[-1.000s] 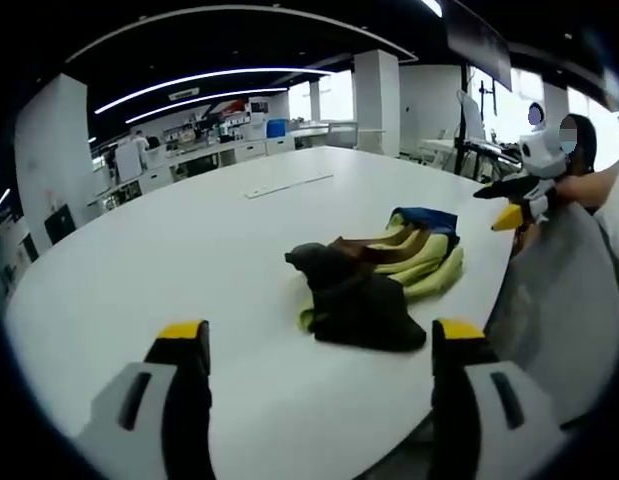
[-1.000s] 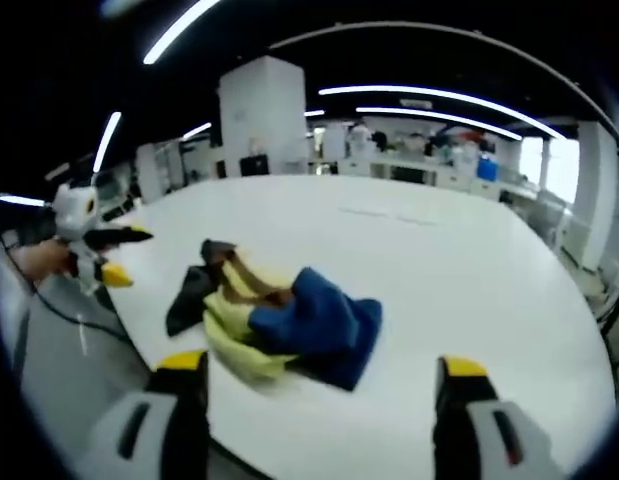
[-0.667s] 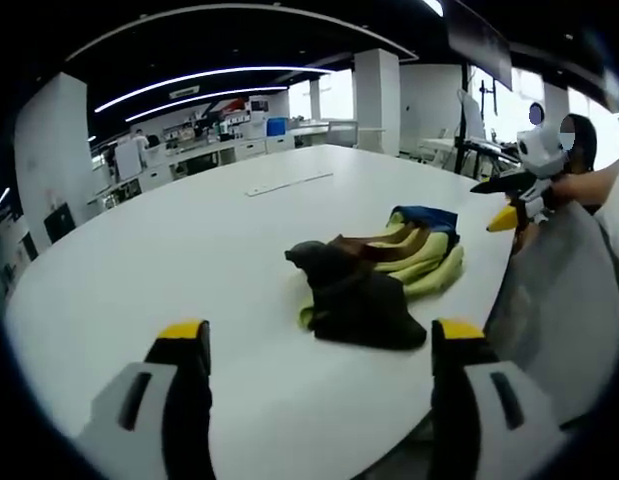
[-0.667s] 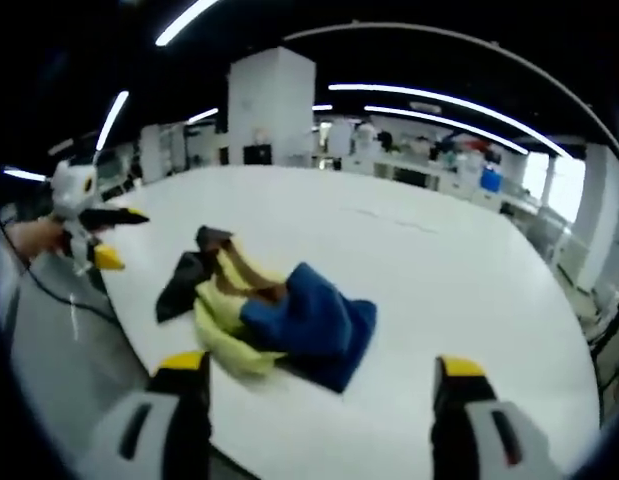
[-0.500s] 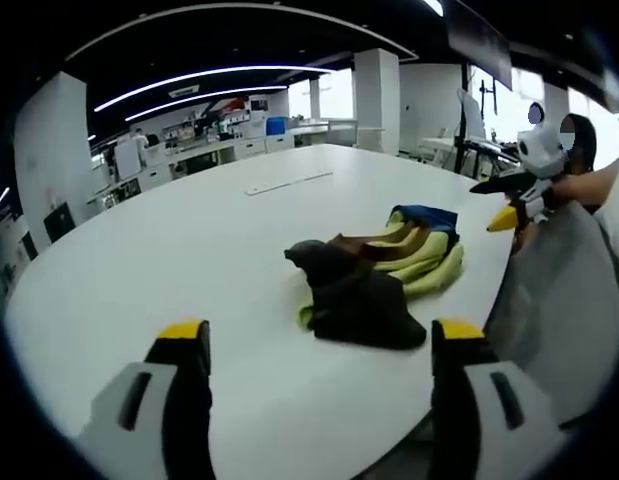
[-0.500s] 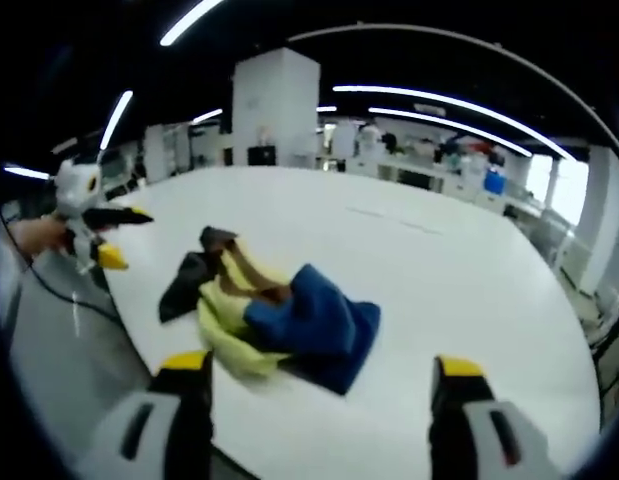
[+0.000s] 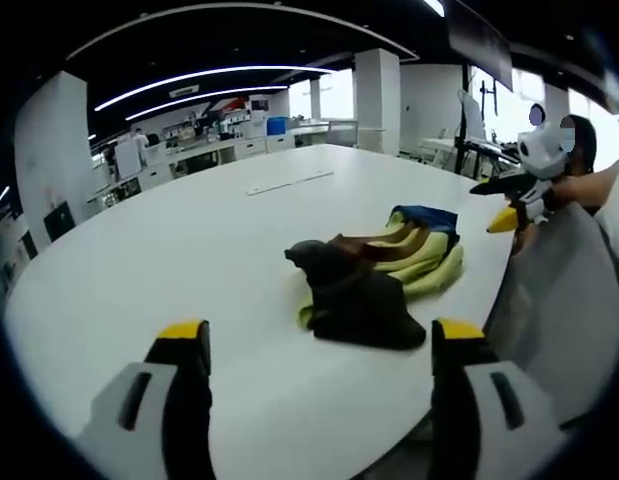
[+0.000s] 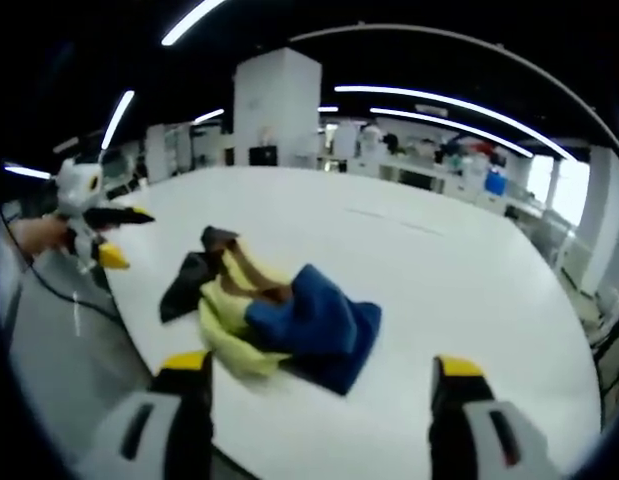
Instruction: Fold the garment on the visible template until the final outline fits inside the template.
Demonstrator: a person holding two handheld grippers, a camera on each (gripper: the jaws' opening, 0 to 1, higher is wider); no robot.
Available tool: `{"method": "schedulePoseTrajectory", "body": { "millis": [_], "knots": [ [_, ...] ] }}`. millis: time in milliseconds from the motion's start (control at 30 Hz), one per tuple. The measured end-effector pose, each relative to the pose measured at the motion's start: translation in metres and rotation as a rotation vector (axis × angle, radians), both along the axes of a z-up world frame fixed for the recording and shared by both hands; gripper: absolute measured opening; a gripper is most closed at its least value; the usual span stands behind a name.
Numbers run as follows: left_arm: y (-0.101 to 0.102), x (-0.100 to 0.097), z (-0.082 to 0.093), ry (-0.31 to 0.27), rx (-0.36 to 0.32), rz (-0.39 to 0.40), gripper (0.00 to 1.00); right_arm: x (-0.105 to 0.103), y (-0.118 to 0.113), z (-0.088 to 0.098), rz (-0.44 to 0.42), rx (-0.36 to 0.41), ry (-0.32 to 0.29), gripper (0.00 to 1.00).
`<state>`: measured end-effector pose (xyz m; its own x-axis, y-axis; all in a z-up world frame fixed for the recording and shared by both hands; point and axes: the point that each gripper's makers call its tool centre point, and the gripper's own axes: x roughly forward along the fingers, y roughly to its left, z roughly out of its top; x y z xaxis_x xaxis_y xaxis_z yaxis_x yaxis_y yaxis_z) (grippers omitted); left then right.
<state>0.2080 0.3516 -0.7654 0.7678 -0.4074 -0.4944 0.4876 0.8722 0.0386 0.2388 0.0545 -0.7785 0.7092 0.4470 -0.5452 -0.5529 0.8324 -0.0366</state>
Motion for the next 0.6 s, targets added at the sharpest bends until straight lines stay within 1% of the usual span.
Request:
{"method": "schedulePoseTrajectory", "body": {
  "millis": [600],
  "knots": [
    [0.0043, 0.0006, -0.0049, 0.010, 0.000, -0.012, 0.89, 0.0000, -0.0016, -0.0029, -0.002, -0.001, 0.012, 0.90]
  ]
}}
